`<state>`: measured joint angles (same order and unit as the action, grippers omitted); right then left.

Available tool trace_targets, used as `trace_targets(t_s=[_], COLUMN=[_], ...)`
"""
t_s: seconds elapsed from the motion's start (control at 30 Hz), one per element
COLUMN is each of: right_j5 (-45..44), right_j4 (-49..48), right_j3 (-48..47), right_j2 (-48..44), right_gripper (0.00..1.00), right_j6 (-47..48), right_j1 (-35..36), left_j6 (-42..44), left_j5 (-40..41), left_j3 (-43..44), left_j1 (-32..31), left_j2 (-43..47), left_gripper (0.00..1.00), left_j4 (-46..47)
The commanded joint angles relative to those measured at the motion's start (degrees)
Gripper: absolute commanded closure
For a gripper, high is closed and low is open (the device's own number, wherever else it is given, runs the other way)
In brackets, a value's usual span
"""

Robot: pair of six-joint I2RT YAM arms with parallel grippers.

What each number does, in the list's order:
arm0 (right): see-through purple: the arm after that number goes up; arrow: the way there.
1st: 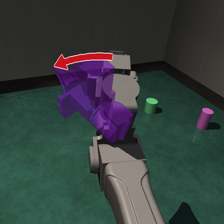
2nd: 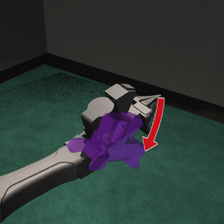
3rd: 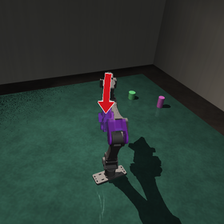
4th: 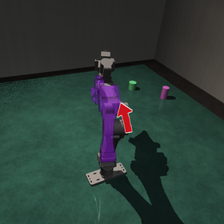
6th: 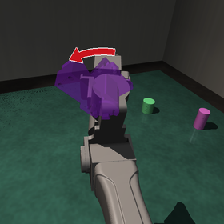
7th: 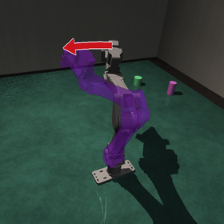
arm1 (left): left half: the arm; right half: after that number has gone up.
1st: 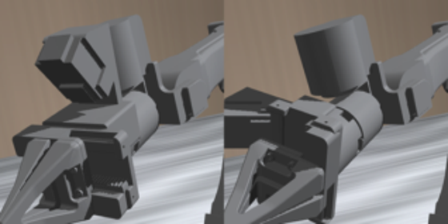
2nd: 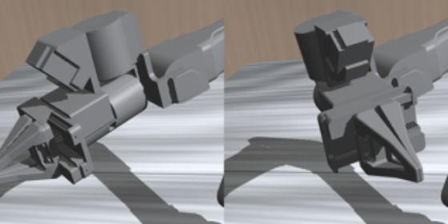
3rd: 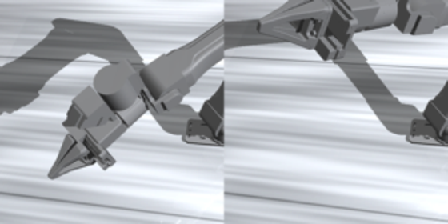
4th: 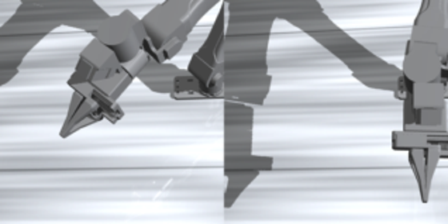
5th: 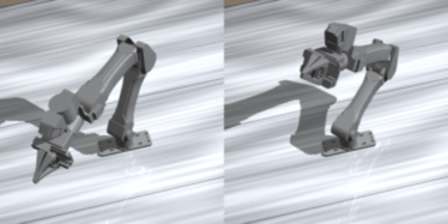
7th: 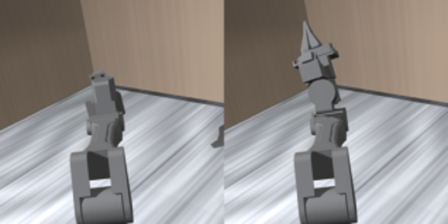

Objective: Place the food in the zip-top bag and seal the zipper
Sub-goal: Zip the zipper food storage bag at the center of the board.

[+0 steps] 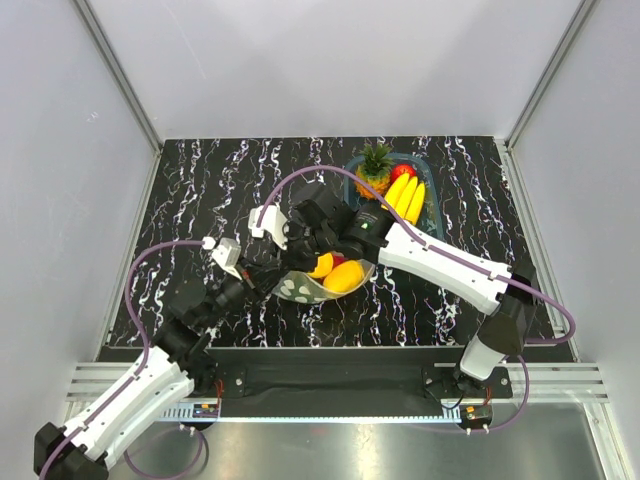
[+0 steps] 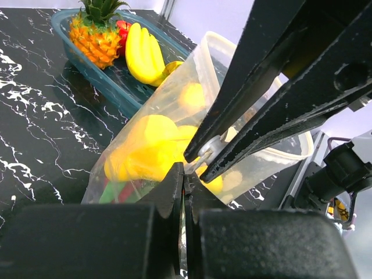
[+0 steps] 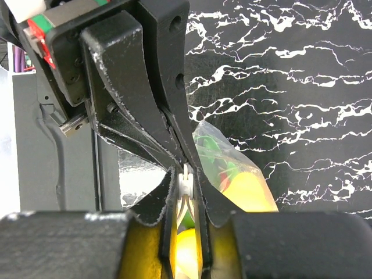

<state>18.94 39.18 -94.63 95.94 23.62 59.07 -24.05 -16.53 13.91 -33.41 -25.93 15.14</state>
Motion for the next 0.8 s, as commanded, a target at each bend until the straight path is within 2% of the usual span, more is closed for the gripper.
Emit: trace_targets(t_s=[0.0,0.77], right_j5=[-1.5,-8.4], right_j4=[0.4,-1.2], right_j3=[-2.8,4.9], right_j2=[-0.4,-5.0], right_gripper=[1.00,1.00], right_j6=[0.2,-0.3], right_j1=[0.4,0.3], left_j6=[-1.7,-7.8], left_j5=[-0.3,1.6], left_j3=[1.1,-2.3], left_j1=[1.4,12.8], left_j2=[1.1,5.4], left_gripper=[1.00,1.00], left_j4=[3.9,0.1])
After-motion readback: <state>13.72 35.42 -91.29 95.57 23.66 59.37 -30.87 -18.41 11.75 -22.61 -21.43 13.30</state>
